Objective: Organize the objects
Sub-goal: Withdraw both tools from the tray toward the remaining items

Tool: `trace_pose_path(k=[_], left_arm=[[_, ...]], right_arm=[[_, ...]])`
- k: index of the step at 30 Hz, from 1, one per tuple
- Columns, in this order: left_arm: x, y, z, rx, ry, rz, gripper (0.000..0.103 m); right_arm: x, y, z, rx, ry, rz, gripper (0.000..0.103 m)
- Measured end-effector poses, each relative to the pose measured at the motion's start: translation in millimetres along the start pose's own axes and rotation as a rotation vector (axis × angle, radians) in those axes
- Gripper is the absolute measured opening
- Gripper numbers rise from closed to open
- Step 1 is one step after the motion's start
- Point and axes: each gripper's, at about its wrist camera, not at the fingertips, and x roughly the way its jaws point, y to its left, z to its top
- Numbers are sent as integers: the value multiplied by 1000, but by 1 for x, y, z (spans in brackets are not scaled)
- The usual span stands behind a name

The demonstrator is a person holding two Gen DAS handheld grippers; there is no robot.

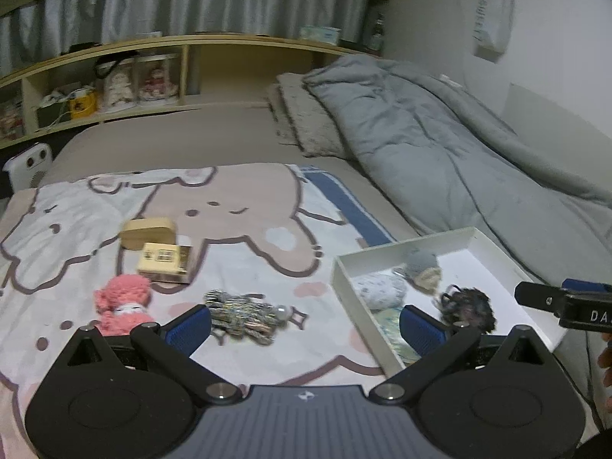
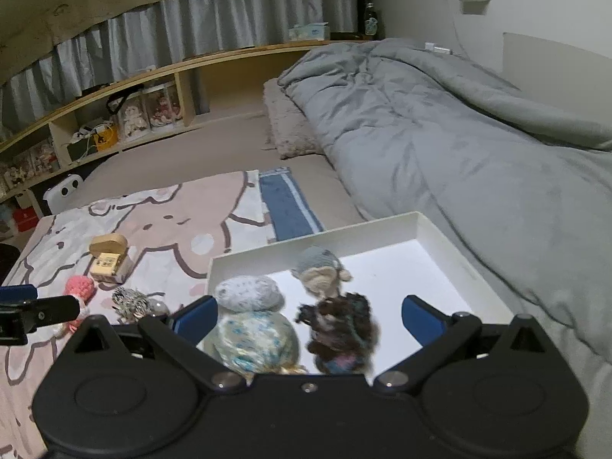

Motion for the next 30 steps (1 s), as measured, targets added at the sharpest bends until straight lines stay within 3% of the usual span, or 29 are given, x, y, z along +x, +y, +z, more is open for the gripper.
trace_pose_path(k=[16, 30], left_arm=[[-15, 86, 17, -134, -70, 199, 103], [-4, 135, 18, -249, -64, 321, 103]], right_arm=[[50, 82, 23, -67, -14, 176, 103], [105, 134, 26, -31, 39, 215, 103]])
